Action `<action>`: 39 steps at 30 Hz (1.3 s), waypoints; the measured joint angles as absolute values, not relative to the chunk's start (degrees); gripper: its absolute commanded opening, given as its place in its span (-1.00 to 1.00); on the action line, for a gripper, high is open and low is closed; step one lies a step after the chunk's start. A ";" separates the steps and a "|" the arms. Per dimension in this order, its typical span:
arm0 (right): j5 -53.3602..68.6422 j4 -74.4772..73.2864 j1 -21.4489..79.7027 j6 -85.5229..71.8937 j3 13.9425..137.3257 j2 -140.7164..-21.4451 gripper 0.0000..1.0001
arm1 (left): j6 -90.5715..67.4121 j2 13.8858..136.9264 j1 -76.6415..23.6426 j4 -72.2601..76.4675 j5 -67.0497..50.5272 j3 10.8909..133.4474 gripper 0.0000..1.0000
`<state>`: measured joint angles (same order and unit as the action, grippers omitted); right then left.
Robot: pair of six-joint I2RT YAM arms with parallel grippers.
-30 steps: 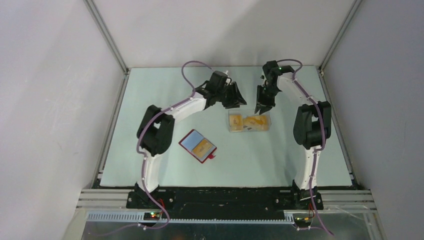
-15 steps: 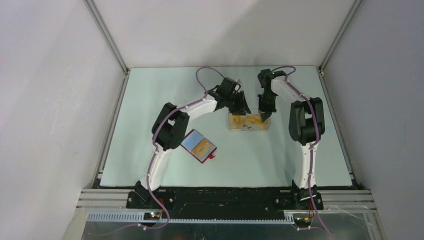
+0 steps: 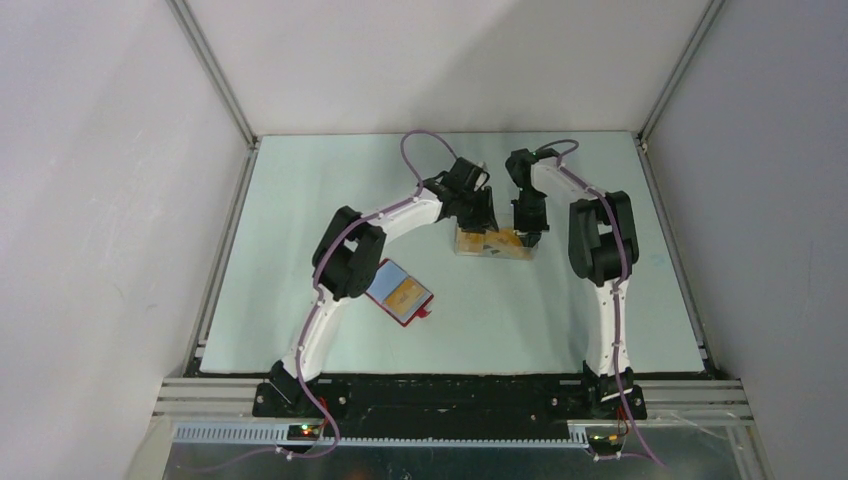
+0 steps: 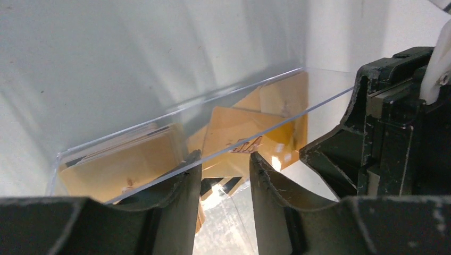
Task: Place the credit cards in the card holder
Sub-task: Pick up the credit card from the storage box.
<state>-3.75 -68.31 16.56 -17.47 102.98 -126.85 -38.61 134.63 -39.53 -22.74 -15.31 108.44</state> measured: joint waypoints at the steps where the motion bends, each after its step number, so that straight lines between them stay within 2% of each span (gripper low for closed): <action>1: -3.97 -68.34 16.67 -17.47 102.98 -127.07 -1.00 | -37.98 134.63 -39.70 -23.31 -14.50 108.47 -0.11; 14: -4.67 -67.96 17.04 -17.47 103.00 -128.49 -1.00 | -37.06 138.47 -40.66 -24.60 -15.46 113.40 -0.13; 24: -2.24 -67.09 16.08 -17.43 102.26 -128.29 -1.00 | -38.48 138.67 -40.32 -24.75 -18.76 113.49 -0.24; 39: 1.04 -65.93 15.11 -17.76 100.49 -127.22 -1.00 | -40.66 138.34 -38.68 -24.75 -24.47 112.92 -0.27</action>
<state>1.04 -65.93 15.11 -17.76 100.49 -127.22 -40.66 138.34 -38.68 -24.75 -24.47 112.92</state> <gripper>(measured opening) 0.009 0.369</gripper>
